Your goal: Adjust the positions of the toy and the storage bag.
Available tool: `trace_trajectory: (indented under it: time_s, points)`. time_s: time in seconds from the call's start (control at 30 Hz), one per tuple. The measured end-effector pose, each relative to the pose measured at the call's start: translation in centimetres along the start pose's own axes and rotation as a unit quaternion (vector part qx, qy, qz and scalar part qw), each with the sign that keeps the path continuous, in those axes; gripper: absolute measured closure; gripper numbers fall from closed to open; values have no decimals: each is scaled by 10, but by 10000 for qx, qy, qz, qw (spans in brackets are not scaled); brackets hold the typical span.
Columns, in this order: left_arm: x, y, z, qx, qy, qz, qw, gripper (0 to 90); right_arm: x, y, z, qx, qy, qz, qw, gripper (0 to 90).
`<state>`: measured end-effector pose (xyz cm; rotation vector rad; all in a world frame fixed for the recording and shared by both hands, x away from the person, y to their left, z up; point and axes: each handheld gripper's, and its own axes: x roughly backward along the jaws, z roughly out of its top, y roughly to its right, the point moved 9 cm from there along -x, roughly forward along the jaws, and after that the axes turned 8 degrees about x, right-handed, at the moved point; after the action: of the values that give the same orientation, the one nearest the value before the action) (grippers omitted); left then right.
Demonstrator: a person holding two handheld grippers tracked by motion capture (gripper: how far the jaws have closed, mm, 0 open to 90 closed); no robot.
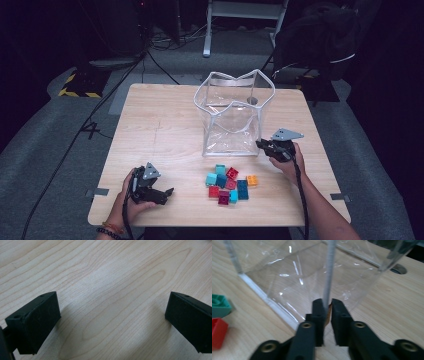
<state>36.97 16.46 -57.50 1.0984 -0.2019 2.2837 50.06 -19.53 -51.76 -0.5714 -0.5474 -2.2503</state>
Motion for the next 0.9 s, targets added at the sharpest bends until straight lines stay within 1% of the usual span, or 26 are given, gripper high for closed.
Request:
trace_trajectory:
  time_s: [0.07, 0.17, 0.23, 0.43, 0.57, 0.77, 0.83, 0.9]
  points:
    - [0, 0, 0, 0, 1, 1, 10000, 2, 0, -1, 0, 80, -50, -78, 9999, 874]
    - [0, 0, 0, 3, 5, 4, 10000, 2, 2, -1, -1, 3, -55, -91, 9999, 877]
    - [0, 0, 0, 4, 1, 1, 10000, 2, 5, -1, -3, 46, -44, -139, 9999, 878]
    - [-1, -1, 1, 5, 23, 62, 10000, 2, 22, -7, -15, -100, 54, -41, 9999, 878]
    - [-1, 0, 1, 24, 14, 58, 10000, 2, 33, -13, -21, -42, 45, -87, 9999, 877]
    - [-1, 0, 1, 29, 16, 59, 10000, 2, 44, -18, -29, -137, 131, -51, 9998, 875]
    - [-1, 0, 1, 33, 20, 57, 10000, 2, 48, -18, -30, -175, 151, -62, 9997, 857]
    - [-1, 0, 1, 34, 9, 59, 10000, 2, 52, -19, -31, -141, 170, 1, 9998, 769]
